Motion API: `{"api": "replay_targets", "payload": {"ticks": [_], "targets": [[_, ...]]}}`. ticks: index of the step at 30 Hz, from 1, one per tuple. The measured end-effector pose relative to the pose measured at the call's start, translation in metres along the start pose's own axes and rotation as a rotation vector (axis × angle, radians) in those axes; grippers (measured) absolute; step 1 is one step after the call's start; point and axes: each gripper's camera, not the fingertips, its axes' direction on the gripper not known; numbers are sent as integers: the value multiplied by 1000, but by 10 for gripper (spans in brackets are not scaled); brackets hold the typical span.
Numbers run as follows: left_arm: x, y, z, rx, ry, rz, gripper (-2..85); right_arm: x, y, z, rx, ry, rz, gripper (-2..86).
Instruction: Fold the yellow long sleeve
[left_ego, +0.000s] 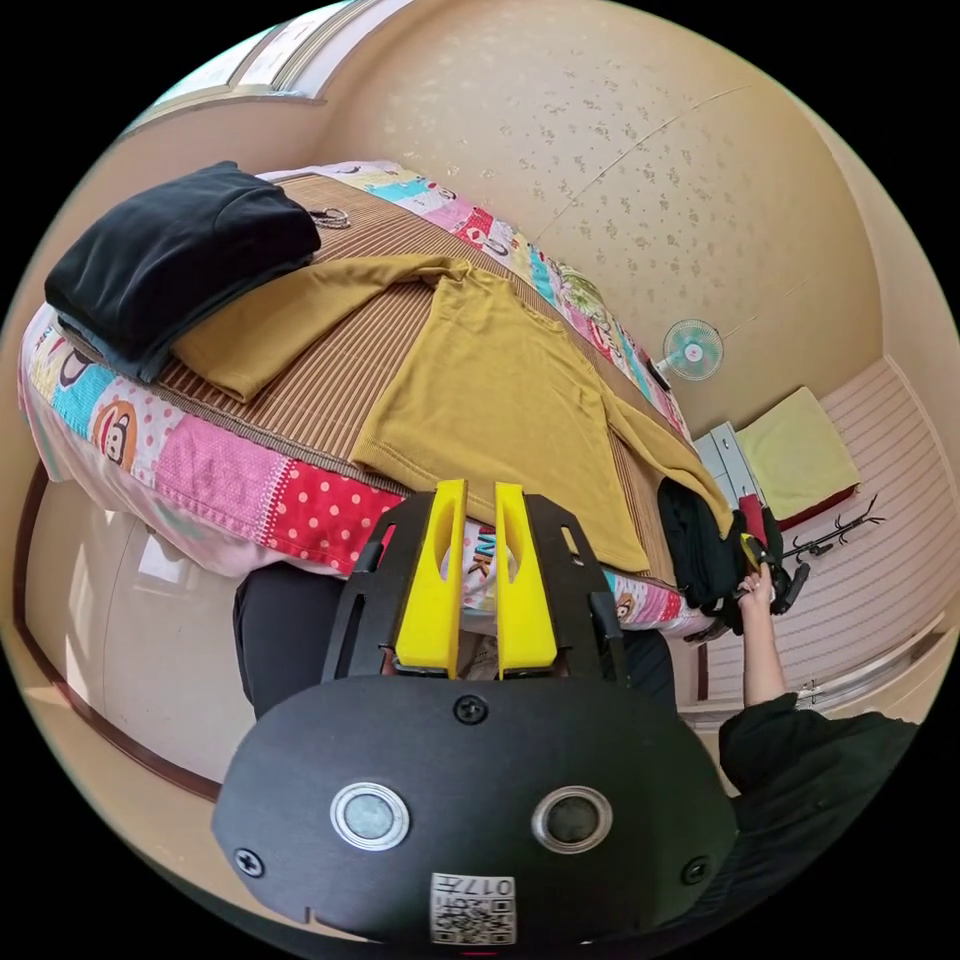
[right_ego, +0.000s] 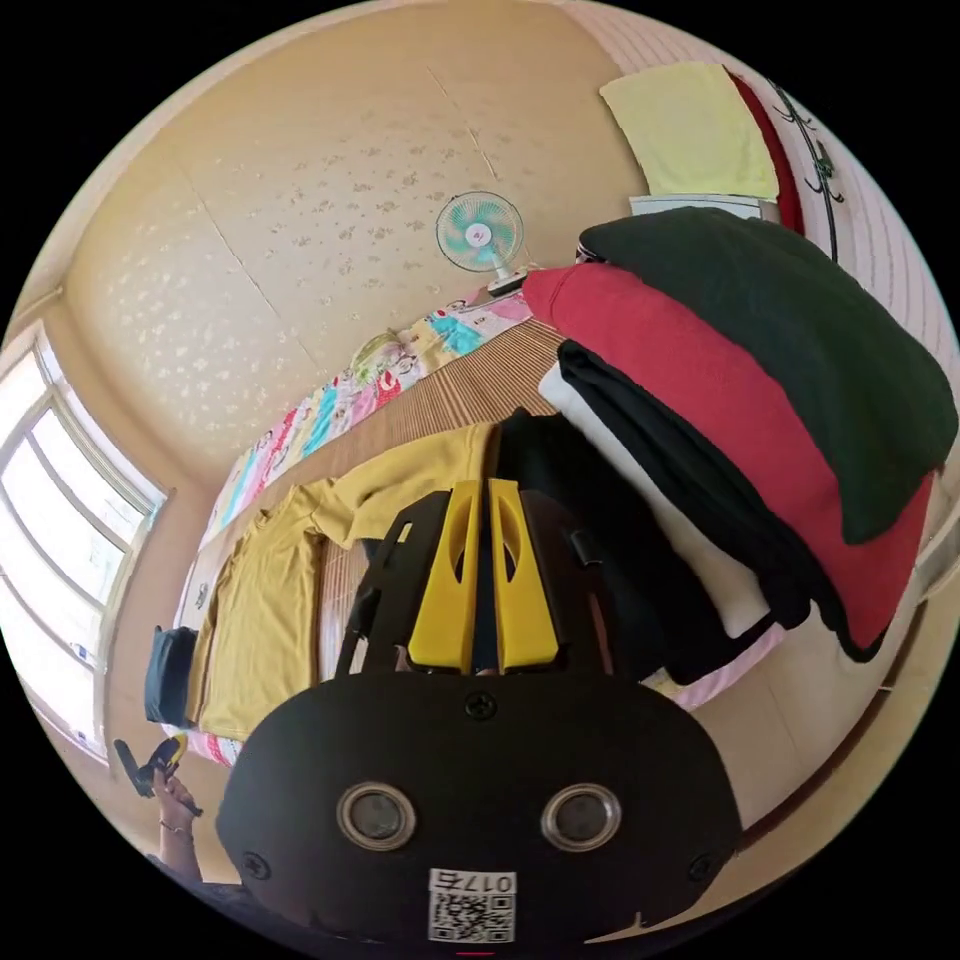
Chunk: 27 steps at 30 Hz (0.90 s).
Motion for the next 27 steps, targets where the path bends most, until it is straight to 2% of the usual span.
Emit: {"api": "replay_targets", "payload": {"ticks": [7, 9, 12, 16, 20, 23, 27], "targets": [[-2, -2, 2, 6, 31, -19, 55, 56, 37, 22, -47, -315, 421, 93], [-2, 0, 2, 7, 36, -22, 56, 63, 43, 29, -45, -332, 496, 96], [-6, 4, 2, -3, 35, -22, 60, 59, 42, 30, 16, -340, 487, 95], [-19, 9, -1, -1, 26, -47, 64, 53, 29, 38, -1, -220, 513, 59], [-28, 19, -10, 38, 1, -49, 64, -8, -2, 42, 64, -263, 289, 40], [-21, 28, -6, 29, -40, -4, 65, -96, -29, 67, 38, -234, 75, 36], [-16, 35, 3, -8, -26, 22, 65, -244, -32, 119, 46, -344, -186, 33]]}}
